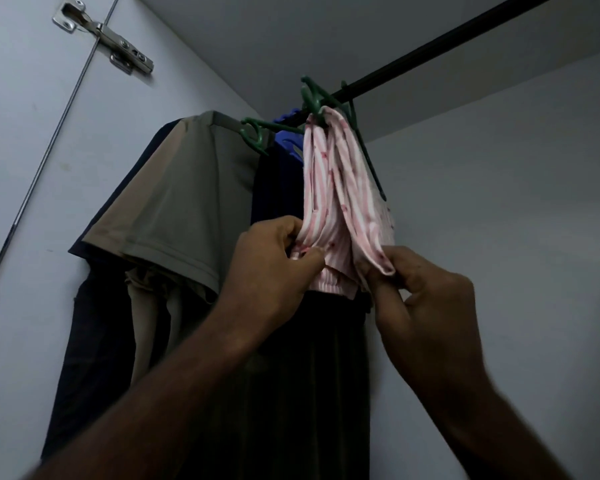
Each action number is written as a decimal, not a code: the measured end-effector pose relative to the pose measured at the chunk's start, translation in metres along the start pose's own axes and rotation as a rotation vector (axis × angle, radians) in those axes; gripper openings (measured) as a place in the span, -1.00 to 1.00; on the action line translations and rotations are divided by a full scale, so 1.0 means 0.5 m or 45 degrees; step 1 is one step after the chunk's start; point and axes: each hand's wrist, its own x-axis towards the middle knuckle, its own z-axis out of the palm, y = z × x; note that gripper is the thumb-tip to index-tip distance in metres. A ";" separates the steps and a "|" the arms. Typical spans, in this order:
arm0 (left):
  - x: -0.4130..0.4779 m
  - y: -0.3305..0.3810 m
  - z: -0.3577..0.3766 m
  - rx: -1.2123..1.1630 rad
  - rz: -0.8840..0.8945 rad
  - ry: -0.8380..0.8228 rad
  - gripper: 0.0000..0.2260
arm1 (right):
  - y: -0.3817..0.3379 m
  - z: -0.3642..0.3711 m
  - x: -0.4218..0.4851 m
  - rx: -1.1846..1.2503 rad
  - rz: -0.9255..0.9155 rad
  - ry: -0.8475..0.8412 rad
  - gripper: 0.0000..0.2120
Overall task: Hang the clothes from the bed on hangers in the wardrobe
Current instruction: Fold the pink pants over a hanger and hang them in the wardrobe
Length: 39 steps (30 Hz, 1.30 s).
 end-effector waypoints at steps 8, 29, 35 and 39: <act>-0.009 -0.007 -0.013 -0.167 -0.016 -0.076 -0.93 | -0.036 0.043 -0.007 -0.056 -0.157 0.079 -0.80; -0.014 0.012 -0.023 -0.420 -0.346 0.019 -0.68 | 0.014 0.111 -0.084 -0.248 -0.026 0.050 -0.44; -0.023 0.023 -0.023 -0.433 -0.150 -0.054 -0.47 | 0.101 0.121 -0.027 -0.337 -0.121 0.114 -0.29; -0.024 0.025 -0.026 -0.481 -0.225 -0.011 -0.81 | 0.087 0.136 -0.017 -0.370 -0.188 0.177 -0.37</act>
